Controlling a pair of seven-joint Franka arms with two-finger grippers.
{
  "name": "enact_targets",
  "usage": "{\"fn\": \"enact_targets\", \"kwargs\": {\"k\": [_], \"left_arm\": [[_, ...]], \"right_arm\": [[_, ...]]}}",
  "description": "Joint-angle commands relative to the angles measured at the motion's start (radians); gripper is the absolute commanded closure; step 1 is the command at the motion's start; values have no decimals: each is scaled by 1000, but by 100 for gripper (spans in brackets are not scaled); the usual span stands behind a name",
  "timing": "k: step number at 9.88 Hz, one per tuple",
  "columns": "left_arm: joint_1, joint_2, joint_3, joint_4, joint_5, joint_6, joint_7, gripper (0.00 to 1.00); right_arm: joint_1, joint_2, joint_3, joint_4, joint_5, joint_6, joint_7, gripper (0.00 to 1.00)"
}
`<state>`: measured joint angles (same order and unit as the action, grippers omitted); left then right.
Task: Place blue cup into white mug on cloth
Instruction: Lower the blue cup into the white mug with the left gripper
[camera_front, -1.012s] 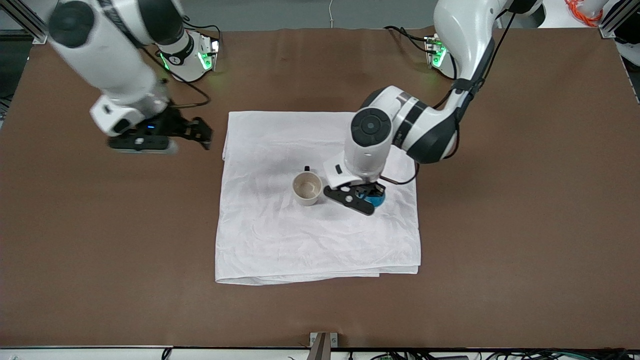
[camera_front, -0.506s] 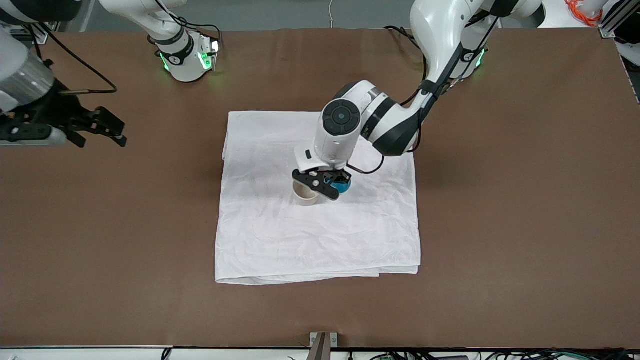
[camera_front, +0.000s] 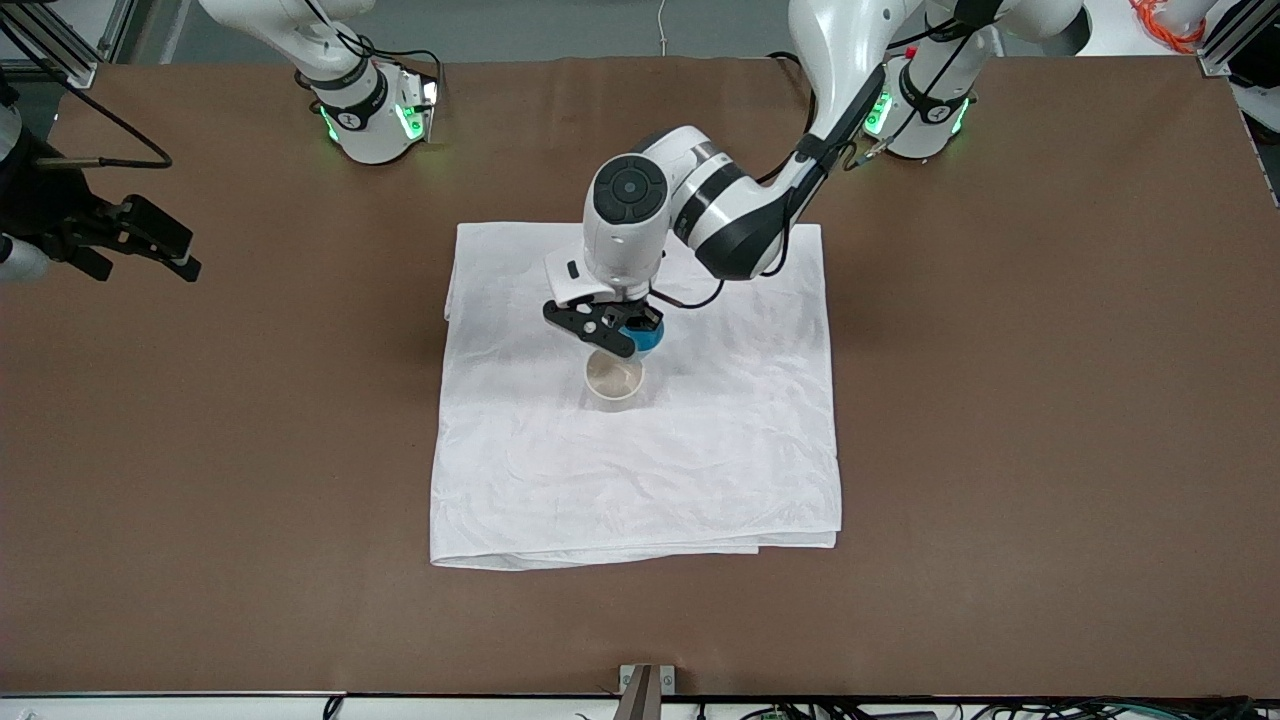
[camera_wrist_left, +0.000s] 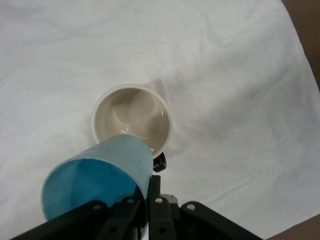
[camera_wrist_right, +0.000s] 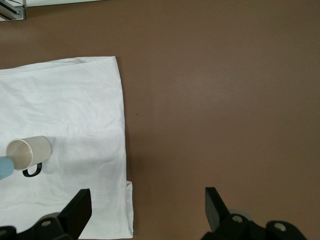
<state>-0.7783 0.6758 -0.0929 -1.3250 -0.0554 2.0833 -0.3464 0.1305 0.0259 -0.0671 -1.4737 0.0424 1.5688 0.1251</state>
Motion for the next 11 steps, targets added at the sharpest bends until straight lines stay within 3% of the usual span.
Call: {"fn": "enact_targets", "kwargs": {"k": [1, 4, 7, 11], "left_arm": [[-2, 36, 12, 26, -9, 59, -5, 100], [-9, 62, 13, 26, -7, 122, -3, 100], [-13, 74, 13, 24, -7, 138, -2, 100], [-13, 97, 16, 24, -3, 150, 6, 96]], "right_arm": [[-40, 38, 24, 44, 1, -20, -5, 0], [-48, 32, 29, 26, 7, -35, -1, 0], [-127, 32, 114, 26, -2, -38, -13, 0], [-138, 32, 118, 26, -1, -35, -5, 0]]}}
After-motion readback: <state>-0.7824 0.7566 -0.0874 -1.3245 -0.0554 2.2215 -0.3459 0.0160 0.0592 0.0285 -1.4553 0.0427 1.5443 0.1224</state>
